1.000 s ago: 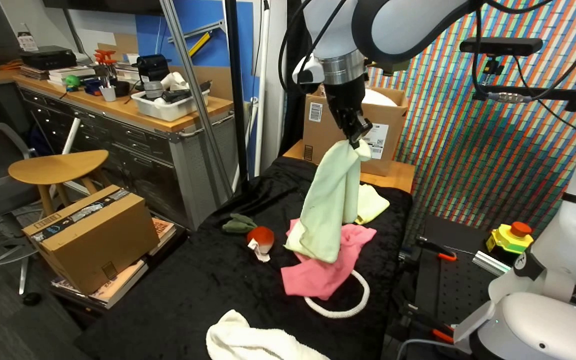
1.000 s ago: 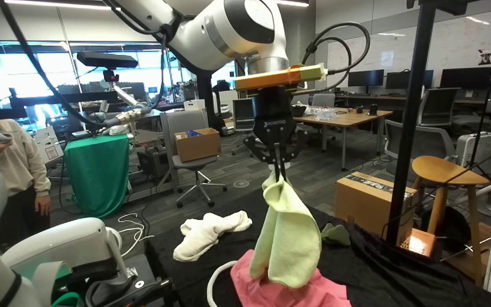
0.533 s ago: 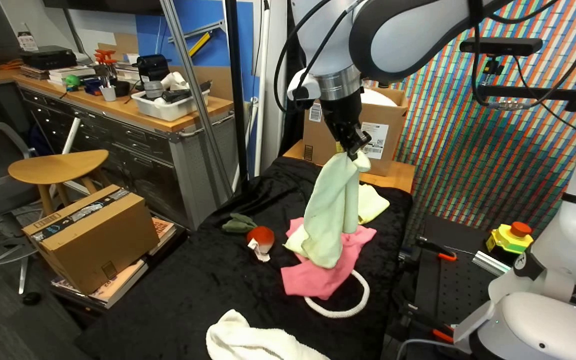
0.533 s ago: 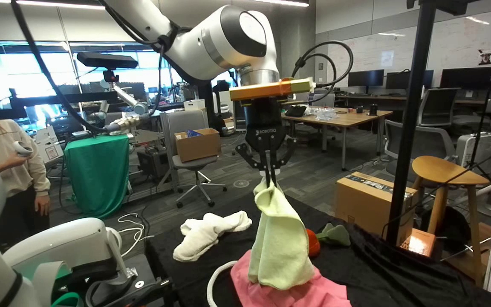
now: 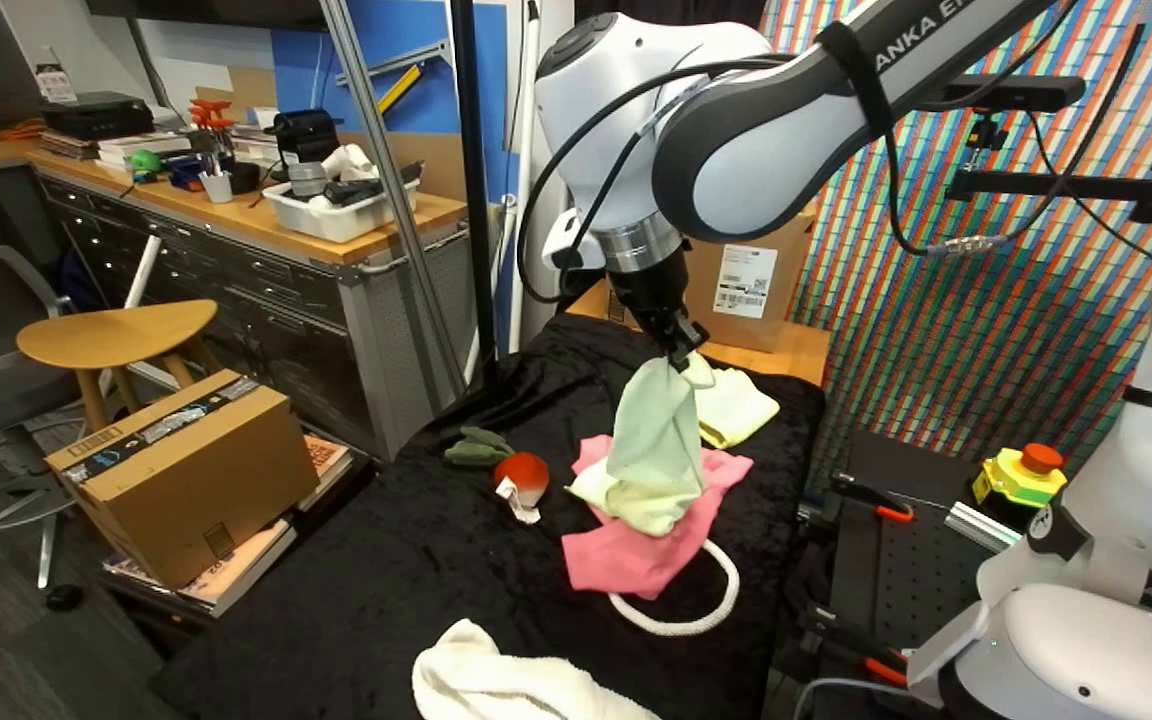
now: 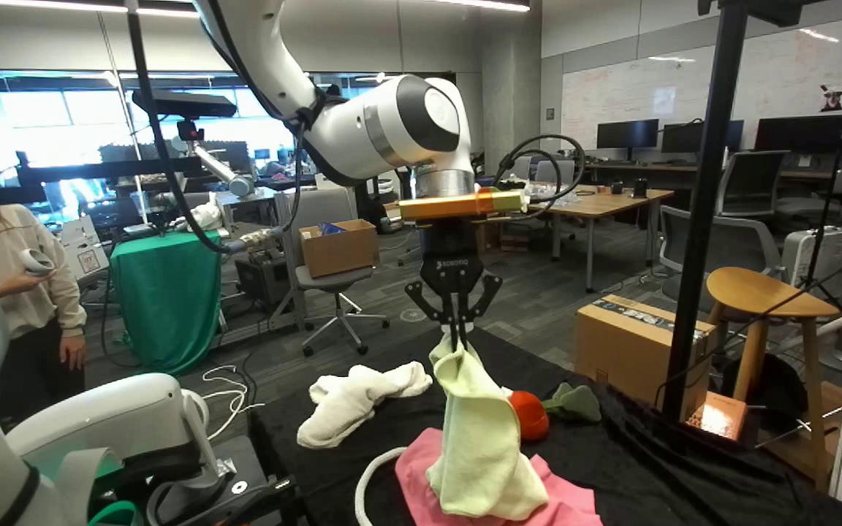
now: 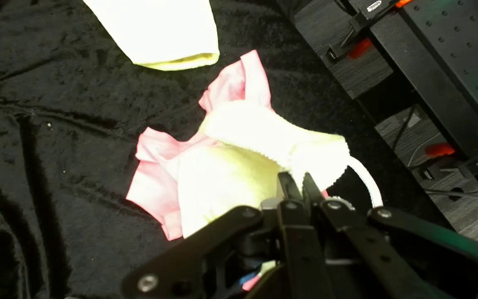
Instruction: Stack the objects on the table together
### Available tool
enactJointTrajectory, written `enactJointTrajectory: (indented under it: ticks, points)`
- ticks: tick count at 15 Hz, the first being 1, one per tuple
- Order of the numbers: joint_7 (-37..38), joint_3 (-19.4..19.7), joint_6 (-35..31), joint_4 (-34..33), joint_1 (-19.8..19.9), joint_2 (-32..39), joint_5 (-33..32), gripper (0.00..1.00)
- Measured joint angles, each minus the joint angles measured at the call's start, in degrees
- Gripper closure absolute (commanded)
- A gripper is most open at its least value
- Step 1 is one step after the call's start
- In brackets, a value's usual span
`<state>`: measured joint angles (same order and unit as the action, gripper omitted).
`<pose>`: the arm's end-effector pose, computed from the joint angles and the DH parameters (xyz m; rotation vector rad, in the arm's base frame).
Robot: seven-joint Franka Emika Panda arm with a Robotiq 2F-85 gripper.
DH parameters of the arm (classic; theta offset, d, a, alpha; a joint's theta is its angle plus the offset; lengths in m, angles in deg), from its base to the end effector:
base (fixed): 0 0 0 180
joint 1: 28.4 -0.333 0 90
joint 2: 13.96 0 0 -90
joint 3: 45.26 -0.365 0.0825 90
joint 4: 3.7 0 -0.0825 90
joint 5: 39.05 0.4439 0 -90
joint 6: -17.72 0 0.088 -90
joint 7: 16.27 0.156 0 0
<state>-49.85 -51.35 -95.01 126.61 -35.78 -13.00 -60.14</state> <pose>0.5104 0.0816 0.2954 2.4806 1.3886 -0.5327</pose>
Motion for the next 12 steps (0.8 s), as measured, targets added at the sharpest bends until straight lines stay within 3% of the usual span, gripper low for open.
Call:
enactJointTrajectory:
  ticks: [9, 12]
  points:
    - [1.7, 0.19, -0.01, -2.45, 0.72, 2.63, -0.03, 0.02]
    - [3.37, 0.19, -1.1, -3.43, 0.73, 2.68, -0.03, 0.0]
